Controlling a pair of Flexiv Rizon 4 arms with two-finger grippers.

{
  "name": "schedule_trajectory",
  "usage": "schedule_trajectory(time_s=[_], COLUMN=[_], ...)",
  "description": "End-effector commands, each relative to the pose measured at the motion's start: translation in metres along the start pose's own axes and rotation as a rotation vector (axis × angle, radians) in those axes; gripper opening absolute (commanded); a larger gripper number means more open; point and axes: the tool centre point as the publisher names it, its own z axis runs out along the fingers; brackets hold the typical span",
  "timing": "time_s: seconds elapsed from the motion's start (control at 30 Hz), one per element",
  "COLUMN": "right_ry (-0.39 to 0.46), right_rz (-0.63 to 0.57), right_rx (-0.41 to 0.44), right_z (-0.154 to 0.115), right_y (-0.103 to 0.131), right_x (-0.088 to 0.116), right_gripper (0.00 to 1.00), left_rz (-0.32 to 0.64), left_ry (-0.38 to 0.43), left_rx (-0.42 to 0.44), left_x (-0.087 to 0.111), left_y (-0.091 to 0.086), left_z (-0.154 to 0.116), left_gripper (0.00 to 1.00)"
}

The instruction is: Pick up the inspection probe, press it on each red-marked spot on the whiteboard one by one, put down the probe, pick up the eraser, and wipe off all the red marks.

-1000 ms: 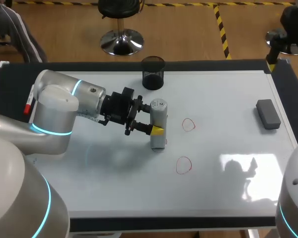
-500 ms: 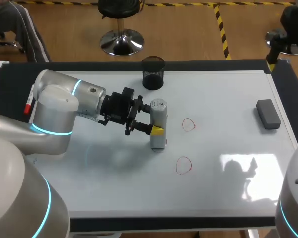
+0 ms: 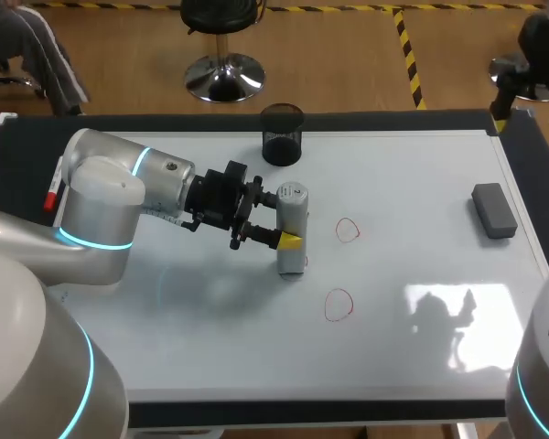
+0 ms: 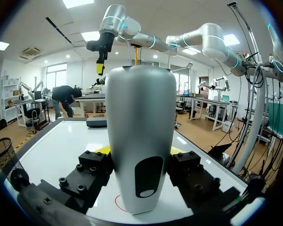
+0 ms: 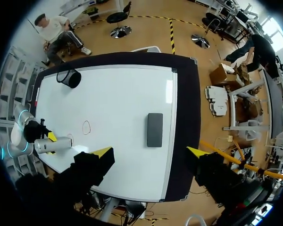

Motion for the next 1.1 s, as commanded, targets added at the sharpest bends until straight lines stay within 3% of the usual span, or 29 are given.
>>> schedule_trajectory(time_s=[0.03,0.37,0.73,1.1], right_ry=[0.017,0.033,0.023,0.02], right_rz=[0.002,-0.001,0.029,0.038], right_rx=[-0.031,-0.025,0.011,0.011], right_z=[0.011,0.031,0.067,0.086], right_y=[-0.012,-0.014,-0.003,0.004], right_x=[-0.006,-0.01,-0.007,-0.01], right_gripper=[1.0,1.0,1.0,1.0], left_rz=[-0.001,-0.001,-0.001,-0.001], left_ry=[0.0,0.0,0.0,0.0], left_rx=[0.0,0.0,0.0,0.0], left_x=[0.001,0.001,0.001,0.001], left_y=[0.006,0.006,0.006,0.006], left_z=[0.001,0.001,0.001,0.001], left_gripper=[0.0,0.0,0.0,0.0])
